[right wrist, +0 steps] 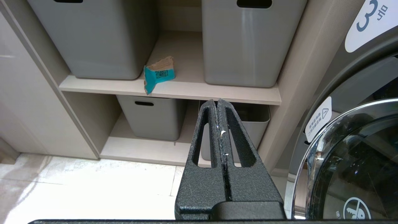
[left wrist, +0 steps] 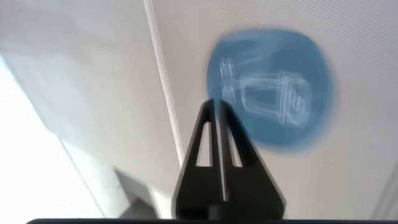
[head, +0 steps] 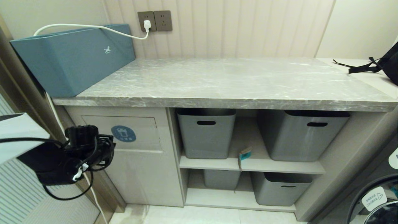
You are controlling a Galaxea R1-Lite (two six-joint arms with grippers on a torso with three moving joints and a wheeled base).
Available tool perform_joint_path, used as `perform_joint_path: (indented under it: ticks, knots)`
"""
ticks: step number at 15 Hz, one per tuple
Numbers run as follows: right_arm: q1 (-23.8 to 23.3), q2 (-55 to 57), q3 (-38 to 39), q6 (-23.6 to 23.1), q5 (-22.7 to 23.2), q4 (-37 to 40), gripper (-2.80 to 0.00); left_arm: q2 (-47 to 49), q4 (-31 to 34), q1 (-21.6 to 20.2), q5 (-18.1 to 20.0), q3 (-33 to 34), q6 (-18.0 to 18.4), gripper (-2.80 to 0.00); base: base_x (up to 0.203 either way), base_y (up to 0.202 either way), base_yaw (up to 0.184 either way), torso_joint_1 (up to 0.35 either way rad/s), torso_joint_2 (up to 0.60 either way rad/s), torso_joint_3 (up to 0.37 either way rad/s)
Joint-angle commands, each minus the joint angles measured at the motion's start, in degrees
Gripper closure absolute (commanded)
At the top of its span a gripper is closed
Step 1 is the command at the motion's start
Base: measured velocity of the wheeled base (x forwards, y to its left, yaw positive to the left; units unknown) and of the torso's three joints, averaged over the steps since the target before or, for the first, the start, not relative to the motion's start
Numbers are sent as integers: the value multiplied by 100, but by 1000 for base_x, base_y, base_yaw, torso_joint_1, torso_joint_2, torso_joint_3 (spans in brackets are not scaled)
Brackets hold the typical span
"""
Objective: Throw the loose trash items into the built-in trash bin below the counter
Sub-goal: Put the garbage in the trash can, then pick up the garbage
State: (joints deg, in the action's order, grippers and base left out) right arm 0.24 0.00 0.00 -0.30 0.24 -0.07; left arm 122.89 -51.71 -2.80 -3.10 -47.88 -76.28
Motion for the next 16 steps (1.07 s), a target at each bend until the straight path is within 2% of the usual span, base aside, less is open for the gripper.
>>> perform_joint_path:
  ticks: [1, 5, 7, 9, 12, 14, 16]
  knots:
    - [2, -9, 0, -5, 2, -1, 0, -1059, -26, 0, 11, 717, 82, 0, 0, 0, 0, 0, 0, 0]
    - [2, -7, 0, -5, 2, 5, 0, -2402, -11, 13, 65, 1900, 443, 0, 0, 0, 0, 0, 0, 0]
    - [2, -9, 0, -5, 2, -1, 0, -3130, -8, 21, 227, 2604, 952, 0, 0, 0, 0, 0, 0, 0]
    - [2, -7, 0, -5, 2, -1, 0, -3882, -4, 28, 363, 3471, 1985, 0, 0, 0, 0, 0, 0, 0]
    - [2, -3, 0, -5, 2, -1, 0, -4946, 10, 33, 785, 4461, 3984, 0, 0, 0, 0, 0, 0, 0]
    - [2, -4, 0, -5, 2, -1, 0, -5447, 111, 34, 1196, 4724, 5376, 0, 0, 0, 0, 0, 0, 0]
    - [2, -9, 0, -5, 2, -1, 0, -5796, 282, 40, 1522, 4770, 6429, 0, 0, 0, 0, 0, 0, 0]
